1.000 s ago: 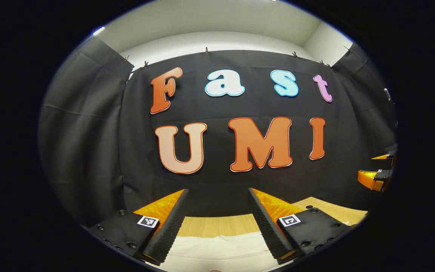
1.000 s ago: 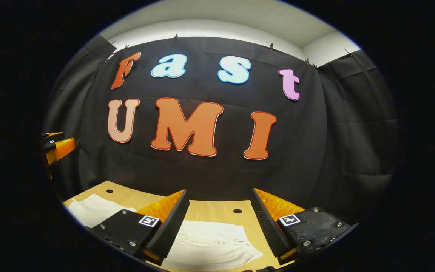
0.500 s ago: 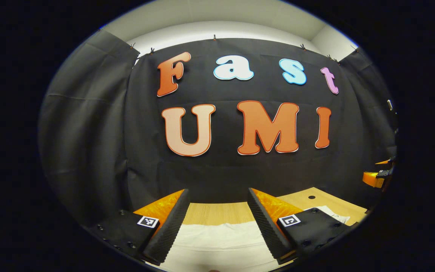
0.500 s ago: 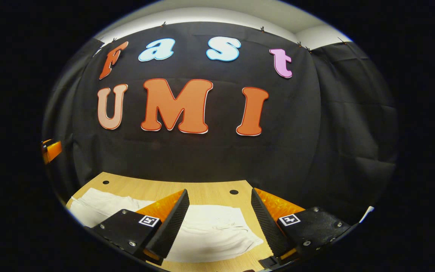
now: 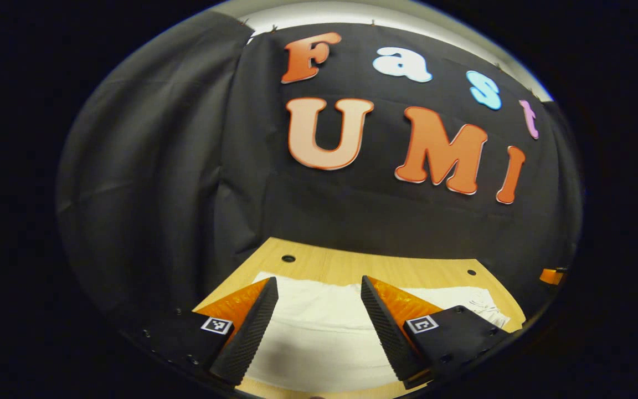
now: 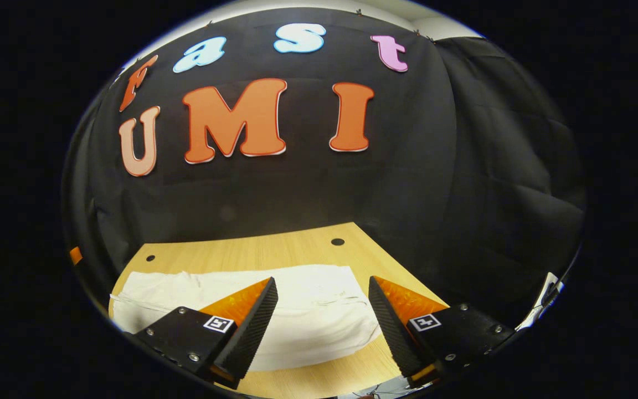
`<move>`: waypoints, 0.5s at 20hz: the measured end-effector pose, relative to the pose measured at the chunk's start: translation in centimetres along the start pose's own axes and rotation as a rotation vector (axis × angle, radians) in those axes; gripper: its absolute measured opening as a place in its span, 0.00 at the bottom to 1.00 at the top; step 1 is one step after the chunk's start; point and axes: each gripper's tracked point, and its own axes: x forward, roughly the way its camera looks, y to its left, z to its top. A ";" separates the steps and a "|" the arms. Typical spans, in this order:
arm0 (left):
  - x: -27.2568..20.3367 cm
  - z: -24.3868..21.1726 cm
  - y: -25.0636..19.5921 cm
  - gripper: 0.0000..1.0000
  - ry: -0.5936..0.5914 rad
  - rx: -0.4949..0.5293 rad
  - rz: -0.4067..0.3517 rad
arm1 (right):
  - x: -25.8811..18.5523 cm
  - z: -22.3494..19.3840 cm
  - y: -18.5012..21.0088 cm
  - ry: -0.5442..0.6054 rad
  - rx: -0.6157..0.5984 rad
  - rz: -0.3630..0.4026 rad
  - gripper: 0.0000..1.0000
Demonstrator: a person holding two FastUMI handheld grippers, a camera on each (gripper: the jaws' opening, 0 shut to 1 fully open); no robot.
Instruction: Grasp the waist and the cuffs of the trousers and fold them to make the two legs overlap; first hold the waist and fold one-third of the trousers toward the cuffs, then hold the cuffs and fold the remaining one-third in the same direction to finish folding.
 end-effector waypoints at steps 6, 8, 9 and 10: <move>0.6 -6.6 9.0 0.99 0.237 -0.139 0.138 | 1.9 -5.9 -0.9 0.234 0.090 -0.008 0.99; 0.1 -8.8 11.2 0.97 0.303 -0.172 0.163 | 2.7 -7.5 -1.3 0.300 0.159 -0.016 0.99; -0.3 -9.9 12.1 0.98 0.338 -0.196 0.171 | 2.7 -8.0 -1.5 0.330 0.200 -0.019 0.99; -0.8 -11.1 13.0 0.98 0.374 -0.227 0.178 | 2.6 -8.7 -1.8 0.354 0.238 -0.016 0.98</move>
